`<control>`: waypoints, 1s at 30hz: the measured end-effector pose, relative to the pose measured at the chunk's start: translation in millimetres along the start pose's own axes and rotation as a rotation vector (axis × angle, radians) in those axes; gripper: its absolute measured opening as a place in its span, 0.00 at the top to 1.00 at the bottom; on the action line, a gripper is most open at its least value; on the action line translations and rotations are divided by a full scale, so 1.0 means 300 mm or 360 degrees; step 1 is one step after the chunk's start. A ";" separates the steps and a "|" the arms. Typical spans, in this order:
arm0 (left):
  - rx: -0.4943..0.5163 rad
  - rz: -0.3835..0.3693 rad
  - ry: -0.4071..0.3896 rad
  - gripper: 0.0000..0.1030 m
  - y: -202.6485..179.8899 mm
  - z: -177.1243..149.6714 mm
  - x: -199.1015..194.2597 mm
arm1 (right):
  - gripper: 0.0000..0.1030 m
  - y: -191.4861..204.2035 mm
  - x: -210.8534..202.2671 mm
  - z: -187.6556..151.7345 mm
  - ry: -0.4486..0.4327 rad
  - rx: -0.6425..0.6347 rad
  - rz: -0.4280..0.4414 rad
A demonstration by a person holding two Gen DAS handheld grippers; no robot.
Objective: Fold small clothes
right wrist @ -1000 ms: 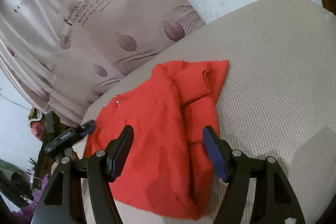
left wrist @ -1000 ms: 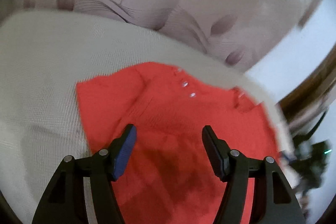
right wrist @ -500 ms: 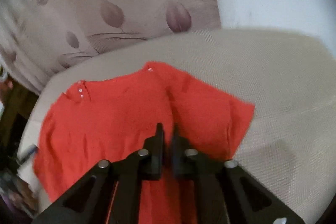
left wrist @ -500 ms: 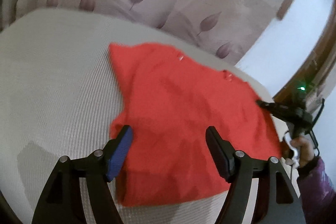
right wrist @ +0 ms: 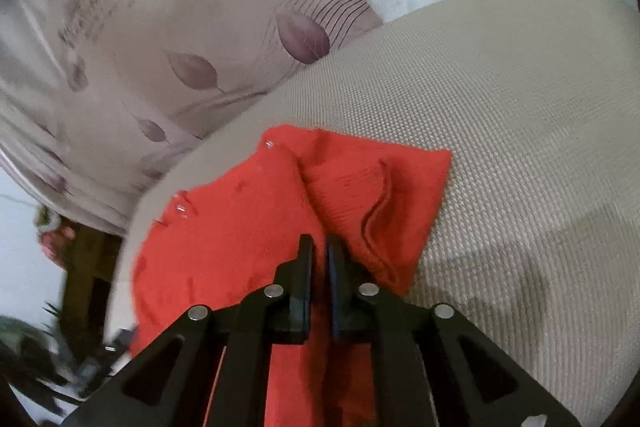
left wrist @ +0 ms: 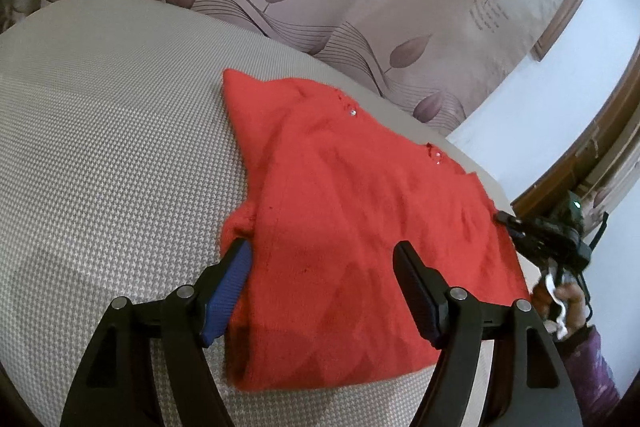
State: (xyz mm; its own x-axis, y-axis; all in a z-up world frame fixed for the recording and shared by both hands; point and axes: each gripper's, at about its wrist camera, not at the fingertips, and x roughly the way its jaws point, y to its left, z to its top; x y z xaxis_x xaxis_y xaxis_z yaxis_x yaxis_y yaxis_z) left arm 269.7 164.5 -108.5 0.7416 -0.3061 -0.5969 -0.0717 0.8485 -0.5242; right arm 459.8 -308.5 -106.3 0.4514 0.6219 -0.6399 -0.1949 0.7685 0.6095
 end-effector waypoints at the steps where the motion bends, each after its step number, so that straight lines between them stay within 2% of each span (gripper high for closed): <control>1: -0.0001 -0.0001 0.0000 0.28 0.001 0.000 0.001 | 0.74 0.002 -0.027 -0.013 -0.0004 -0.0016 0.0015; 3: -0.0009 -0.0011 -0.0001 0.28 0.007 0.000 -0.004 | 0.49 0.020 -0.077 -0.058 0.0037 -0.0085 0.0064; 5: -0.0024 -0.0030 -0.0004 0.28 0.012 -0.001 -0.006 | 0.41 0.039 -0.130 -0.128 0.0071 -0.0167 0.0066; 8: -0.0047 -0.0061 -0.0010 0.28 0.021 0.000 -0.009 | 0.41 0.056 -0.174 -0.240 0.0132 -0.0273 0.0042; 9: -0.0055 -0.0080 -0.0011 0.28 0.027 0.002 -0.010 | 0.46 0.060 -0.175 -0.263 0.0140 -0.0298 0.0004; 10: -0.0056 -0.0094 -0.0004 0.28 0.030 0.003 -0.012 | 0.56 0.065 -0.169 -0.290 0.0162 -0.0331 -0.0046; 11: -0.0053 -0.0107 0.0012 0.28 0.033 0.006 -0.014 | 0.92 0.068 -0.153 -0.315 0.0205 -0.0355 -0.0118; 15: -0.0003 -0.0084 0.0073 0.37 0.061 0.002 -0.071 | 0.93 0.076 -0.189 -0.339 0.0176 -0.0373 -0.0224; 19: -0.0019 -0.0103 0.0123 0.37 0.111 -0.030 -0.144 | 0.93 0.017 -0.205 -0.357 0.0203 -0.0265 -0.0133; 22: 0.0038 -0.0129 0.0124 0.37 0.104 -0.049 -0.174 | 0.92 0.003 -0.194 -0.341 0.0193 -0.0228 -0.0113; 25: 0.0159 -0.0169 0.0128 0.37 0.052 -0.061 -0.173 | 0.90 0.023 -0.193 -0.356 0.0167 -0.0282 -0.0149; 27: 0.0272 -0.0148 0.0149 0.37 0.006 -0.066 -0.150 | 0.88 0.028 -0.197 -0.362 0.0157 -0.0291 -0.0152; 30: 0.0339 -0.0096 0.0230 0.49 -0.022 -0.072 -0.098 | 0.87 0.004 -0.203 -0.354 0.0162 -0.0224 -0.0087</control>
State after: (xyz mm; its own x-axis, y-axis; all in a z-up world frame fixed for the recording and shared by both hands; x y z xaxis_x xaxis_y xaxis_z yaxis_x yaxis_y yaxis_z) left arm 234.0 158.6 -100.5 0.6364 -0.4043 -0.6570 0.1233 0.8940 -0.4307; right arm 339.6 -329.3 -116.5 0.3756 0.5852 -0.7187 -0.2958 0.8106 0.5054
